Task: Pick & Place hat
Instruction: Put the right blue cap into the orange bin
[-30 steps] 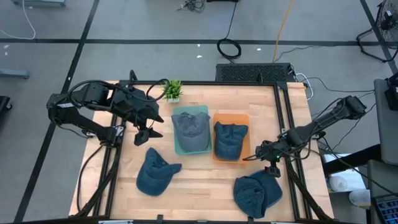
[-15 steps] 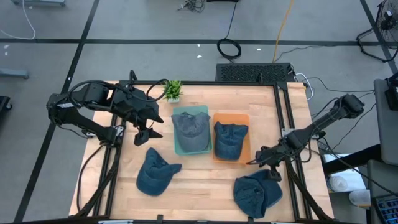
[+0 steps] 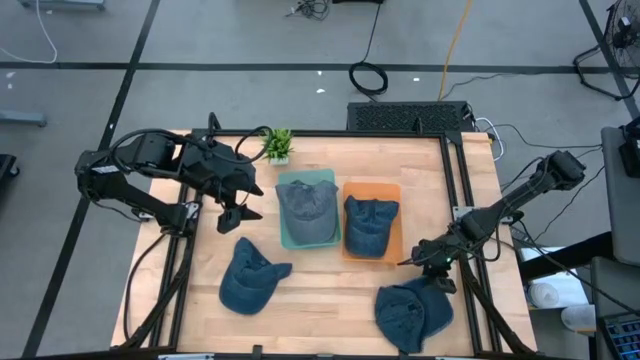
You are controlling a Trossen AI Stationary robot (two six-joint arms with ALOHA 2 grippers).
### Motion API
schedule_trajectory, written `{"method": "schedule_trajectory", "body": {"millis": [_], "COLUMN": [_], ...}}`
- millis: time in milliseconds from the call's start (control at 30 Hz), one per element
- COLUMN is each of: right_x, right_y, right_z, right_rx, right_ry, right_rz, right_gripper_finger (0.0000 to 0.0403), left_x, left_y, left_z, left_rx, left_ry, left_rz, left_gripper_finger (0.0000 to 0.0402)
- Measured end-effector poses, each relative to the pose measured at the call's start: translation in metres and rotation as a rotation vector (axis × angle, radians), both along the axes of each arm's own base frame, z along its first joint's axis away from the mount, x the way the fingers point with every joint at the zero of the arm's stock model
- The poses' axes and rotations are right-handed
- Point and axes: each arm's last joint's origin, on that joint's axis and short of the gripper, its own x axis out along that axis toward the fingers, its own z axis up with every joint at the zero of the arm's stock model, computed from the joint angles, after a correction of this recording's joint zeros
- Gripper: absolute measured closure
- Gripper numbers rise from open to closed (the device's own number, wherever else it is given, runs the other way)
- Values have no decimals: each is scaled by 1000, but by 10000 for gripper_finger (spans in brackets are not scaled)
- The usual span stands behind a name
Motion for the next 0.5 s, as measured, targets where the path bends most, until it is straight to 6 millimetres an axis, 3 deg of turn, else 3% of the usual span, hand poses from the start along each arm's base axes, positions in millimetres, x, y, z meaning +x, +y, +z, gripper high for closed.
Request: {"method": "schedule_trajectory", "body": {"millis": [67,267,500], "right_x": [0,3,5], "right_y": [1,7,6], "right_z": [1,12,35], "right_rx": [23,184,257], "right_ry": [0,-32,-265], "right_rz": [32,68,50], "right_gripper_finger": [389,399,401], "left_x": [0,0,0], "left_y": [1,3,3], "left_z": [0,0,0], "left_rx": [7,-5,-12], "left_ry": [0,3,6], "left_rz": [27,92,84], "left_gripper_finger": [94,94,94]}}
